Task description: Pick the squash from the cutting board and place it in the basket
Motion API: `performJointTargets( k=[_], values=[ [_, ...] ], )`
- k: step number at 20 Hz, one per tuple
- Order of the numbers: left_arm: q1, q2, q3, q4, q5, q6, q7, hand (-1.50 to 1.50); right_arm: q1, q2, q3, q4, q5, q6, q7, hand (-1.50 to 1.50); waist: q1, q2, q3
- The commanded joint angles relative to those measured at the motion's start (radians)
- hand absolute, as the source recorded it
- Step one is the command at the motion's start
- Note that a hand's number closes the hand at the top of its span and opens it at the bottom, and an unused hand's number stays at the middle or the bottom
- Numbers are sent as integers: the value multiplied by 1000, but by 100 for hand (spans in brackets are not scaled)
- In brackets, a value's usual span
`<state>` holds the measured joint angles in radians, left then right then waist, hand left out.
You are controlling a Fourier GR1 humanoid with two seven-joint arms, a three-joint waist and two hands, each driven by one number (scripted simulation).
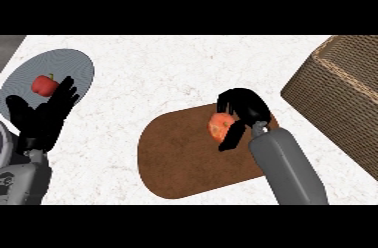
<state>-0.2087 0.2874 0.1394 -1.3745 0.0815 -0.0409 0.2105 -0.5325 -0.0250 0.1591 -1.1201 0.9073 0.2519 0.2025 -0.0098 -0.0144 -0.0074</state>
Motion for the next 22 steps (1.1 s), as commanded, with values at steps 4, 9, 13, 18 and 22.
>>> performJointTargets(
  k=[4, 9, 13, 18, 22],
  values=[
    [-19, -15, -26, 5, -10, -10, -10, 0, 8, 24, 70, -5, -82, -334, 529, 150, 62, 15, 7],
    [-70, -10, -27, 7, 1, -13, 51, 0, -60, 25, 214, -123, -193, -672, 663, 150, 70, 13, 10],
    [-70, -27, -37, 19, -13, -1, 32, 0, -224, 25, 327, -155, -118, -863, 765, 150, 73, 14, 7],
    [-47, -8, -17, 16, -6, -8, 37, 0, -352, 25, 419, -196, 115, -867, 1091, 150, 33, 4, 5],
    [18, -19, -32, -26, -25, 1, 13, 0, -468, 25, 307, -221, 183, -707, 1192, 150, 26, -2, 6]
  ],
)
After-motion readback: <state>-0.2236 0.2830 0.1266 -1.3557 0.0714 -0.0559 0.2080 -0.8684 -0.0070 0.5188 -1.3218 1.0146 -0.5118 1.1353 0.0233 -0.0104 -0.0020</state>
